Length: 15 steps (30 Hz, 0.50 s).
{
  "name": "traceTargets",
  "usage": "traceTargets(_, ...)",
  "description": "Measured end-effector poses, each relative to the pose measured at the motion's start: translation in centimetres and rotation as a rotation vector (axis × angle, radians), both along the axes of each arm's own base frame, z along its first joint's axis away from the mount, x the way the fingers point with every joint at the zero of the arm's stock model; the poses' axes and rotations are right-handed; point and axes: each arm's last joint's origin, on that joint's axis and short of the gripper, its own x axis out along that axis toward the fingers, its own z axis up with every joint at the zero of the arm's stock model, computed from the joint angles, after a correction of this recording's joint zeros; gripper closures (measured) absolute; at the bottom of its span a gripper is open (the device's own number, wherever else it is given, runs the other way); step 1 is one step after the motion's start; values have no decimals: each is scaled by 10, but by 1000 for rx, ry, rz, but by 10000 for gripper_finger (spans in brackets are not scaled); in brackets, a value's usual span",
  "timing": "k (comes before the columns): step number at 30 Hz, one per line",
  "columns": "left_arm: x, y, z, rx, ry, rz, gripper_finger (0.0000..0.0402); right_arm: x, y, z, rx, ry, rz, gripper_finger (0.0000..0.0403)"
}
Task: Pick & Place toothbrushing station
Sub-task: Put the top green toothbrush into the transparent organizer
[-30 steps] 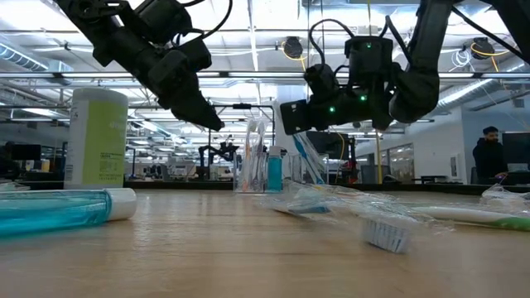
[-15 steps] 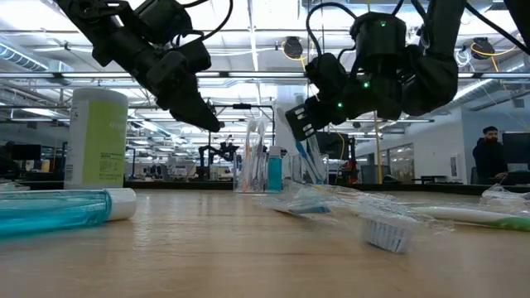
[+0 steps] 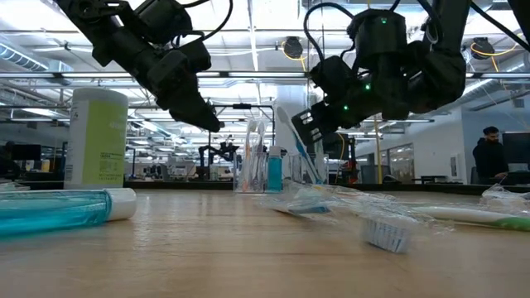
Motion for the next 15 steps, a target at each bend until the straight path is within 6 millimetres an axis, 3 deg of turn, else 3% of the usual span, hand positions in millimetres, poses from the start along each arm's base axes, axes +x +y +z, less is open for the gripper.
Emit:
traceTargets(8, 0, 0, 0, -12, -1, 10, 238, 1, 4, -14, 49, 45, 83, 293)
traceTargets(15, 0, 0, 0, -13, -1, 11, 238, 2, 6, -8, 44, 0, 92, 287)
